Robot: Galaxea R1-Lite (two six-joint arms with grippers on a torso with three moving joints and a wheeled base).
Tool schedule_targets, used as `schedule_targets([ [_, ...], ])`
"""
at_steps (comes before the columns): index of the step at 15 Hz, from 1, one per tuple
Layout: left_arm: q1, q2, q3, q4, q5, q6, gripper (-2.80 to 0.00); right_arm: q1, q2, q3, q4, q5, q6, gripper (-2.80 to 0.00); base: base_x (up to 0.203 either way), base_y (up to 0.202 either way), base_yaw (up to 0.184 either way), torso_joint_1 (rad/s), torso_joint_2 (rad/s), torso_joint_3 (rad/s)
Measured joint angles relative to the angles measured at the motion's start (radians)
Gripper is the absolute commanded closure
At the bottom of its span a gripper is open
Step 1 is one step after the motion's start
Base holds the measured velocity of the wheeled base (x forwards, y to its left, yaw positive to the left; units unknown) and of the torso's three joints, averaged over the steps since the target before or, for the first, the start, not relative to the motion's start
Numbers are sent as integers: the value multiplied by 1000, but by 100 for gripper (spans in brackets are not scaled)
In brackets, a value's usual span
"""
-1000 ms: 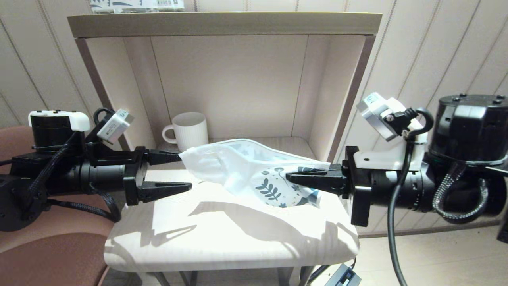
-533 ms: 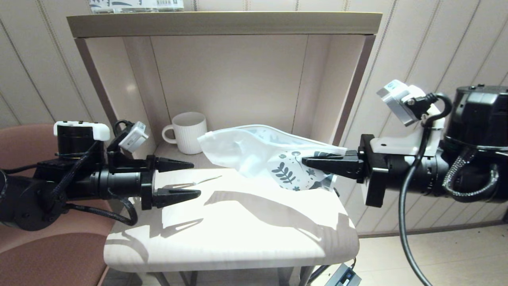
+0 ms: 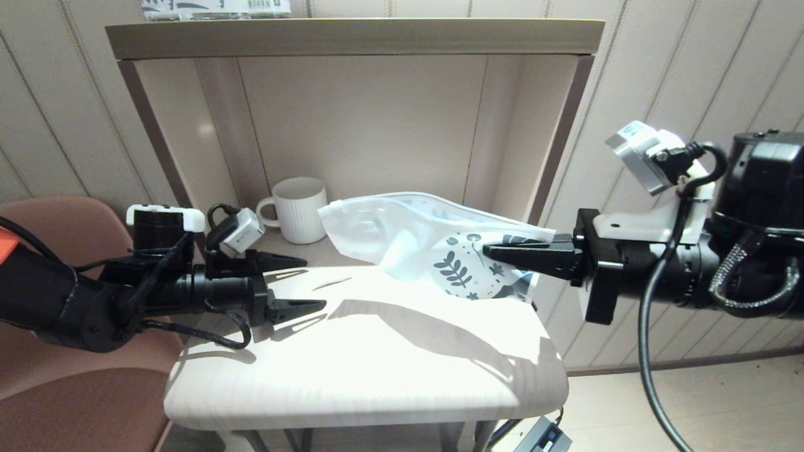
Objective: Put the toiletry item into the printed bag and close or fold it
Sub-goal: Pick up the toothpaste
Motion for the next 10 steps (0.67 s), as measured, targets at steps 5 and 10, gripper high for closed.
schedule_targets([
  [5, -11, 34, 0, -5, 20, 3, -280, -8, 2, 5, 1, 17, 1, 0, 0, 0, 0, 0, 0, 0],
  [10, -40, 60, -19, -29, 71, 7, 0, -8, 4, 1, 1, 17, 2, 0, 0, 0, 0, 0, 0, 0],
])
